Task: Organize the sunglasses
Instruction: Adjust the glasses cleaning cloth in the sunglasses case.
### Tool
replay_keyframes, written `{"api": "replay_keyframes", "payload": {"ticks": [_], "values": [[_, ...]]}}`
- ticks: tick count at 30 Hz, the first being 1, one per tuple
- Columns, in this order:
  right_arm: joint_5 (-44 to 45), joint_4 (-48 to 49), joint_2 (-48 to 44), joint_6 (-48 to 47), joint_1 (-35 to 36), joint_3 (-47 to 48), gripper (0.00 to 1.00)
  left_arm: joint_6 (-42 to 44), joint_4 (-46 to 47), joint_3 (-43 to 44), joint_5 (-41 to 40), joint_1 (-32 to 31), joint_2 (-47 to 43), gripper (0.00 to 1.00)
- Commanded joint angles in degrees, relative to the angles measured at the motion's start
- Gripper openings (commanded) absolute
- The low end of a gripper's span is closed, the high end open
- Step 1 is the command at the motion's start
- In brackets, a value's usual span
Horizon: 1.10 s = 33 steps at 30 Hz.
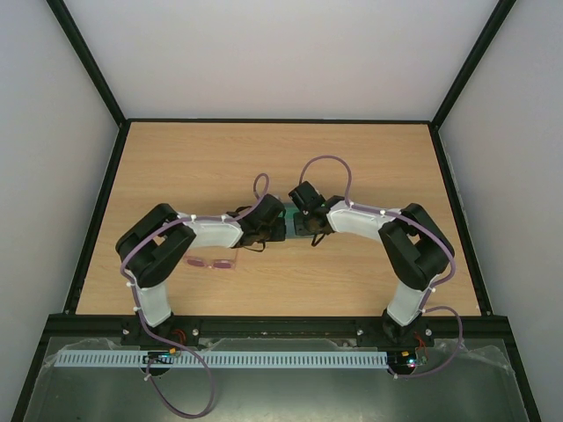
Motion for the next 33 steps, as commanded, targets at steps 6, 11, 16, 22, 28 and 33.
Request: {"api": "replay_keyframes", "payload": {"ticks": [6, 11, 16, 22, 28, 33], "values": [[5.9, -3.3, 1.5, -0.1, -0.2, -0.1, 0.23, -0.4, -0.2, -2.8, -1.6, 1.4, 0.3, 0.04], [5.8, -3.5, -0.2, 0.0, -0.2, -0.4, 0.22, -0.2, -0.8, -2.9, -1.7, 1.6, -0.9, 0.05], [4.0, -3.1, -5.7, -0.3, 0.1, -1.4, 0.23, 0.1, -1.8, -2.4, -1.4, 1.6, -3.3, 0.08], [0.8, -3.3, -6.6, -0.3, 1.8, -0.4, 0.24, 0.1, -2.1, -1.9, -0.6, 1.4, -4.7, 0.08], [-2.4, -2.6, -3.9, -0.1, 3.2, -0.4, 0.24, -0.1, -2.1, -2.2, -0.8, 1.4, -4.8, 0.08], [-3.6, -1.8, 0.1, -0.1, 3.4, -1.0, 0.24, -0.1, -1.8, -2.4, -0.9, 1.5, -3.8, 0.08]]}}
